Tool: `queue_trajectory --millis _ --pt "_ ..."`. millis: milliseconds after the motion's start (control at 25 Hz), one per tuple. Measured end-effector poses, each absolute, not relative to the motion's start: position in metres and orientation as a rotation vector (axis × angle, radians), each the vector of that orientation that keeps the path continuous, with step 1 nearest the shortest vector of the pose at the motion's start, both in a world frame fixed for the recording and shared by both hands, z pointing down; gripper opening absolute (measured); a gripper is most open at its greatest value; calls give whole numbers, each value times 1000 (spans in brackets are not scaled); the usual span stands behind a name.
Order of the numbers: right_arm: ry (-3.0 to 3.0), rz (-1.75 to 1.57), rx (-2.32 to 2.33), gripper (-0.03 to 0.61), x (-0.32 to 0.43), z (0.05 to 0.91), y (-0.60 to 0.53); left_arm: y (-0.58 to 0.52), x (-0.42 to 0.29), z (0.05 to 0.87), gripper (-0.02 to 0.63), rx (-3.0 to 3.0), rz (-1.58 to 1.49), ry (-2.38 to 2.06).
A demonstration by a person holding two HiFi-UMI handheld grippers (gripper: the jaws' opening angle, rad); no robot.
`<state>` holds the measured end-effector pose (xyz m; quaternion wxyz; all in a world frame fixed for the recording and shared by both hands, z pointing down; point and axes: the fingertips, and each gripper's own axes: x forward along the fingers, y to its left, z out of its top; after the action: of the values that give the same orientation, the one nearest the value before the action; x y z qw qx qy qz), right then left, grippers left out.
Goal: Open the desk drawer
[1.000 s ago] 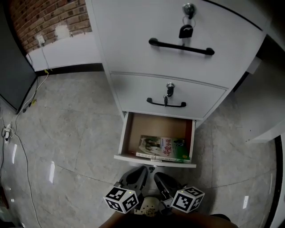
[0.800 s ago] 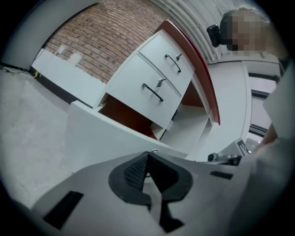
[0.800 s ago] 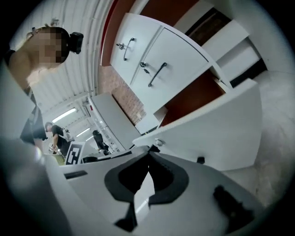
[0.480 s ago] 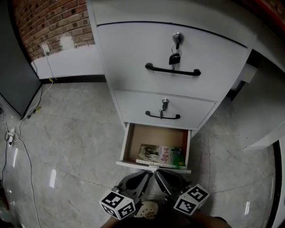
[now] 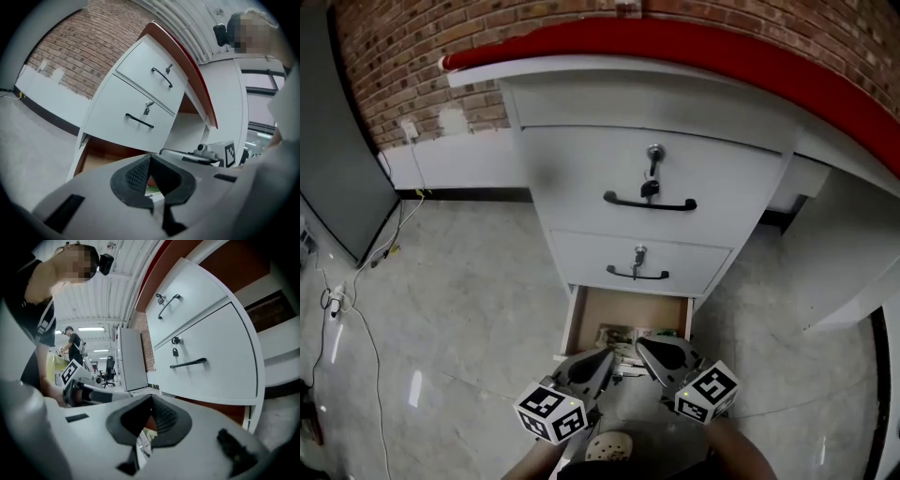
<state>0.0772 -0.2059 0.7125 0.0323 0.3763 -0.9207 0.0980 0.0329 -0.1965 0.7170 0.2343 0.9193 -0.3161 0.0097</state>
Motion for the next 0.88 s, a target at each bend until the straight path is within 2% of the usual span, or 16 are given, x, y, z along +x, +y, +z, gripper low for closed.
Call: queue_trajectory --millis 320,880 --pt "-2790 344 1185 12 87 722 -207 -208 35 712 9 2497 13 -894" --pt "-2711 119 1024 12 111 732 -211 -203 42 724 11 2466 84 -926"
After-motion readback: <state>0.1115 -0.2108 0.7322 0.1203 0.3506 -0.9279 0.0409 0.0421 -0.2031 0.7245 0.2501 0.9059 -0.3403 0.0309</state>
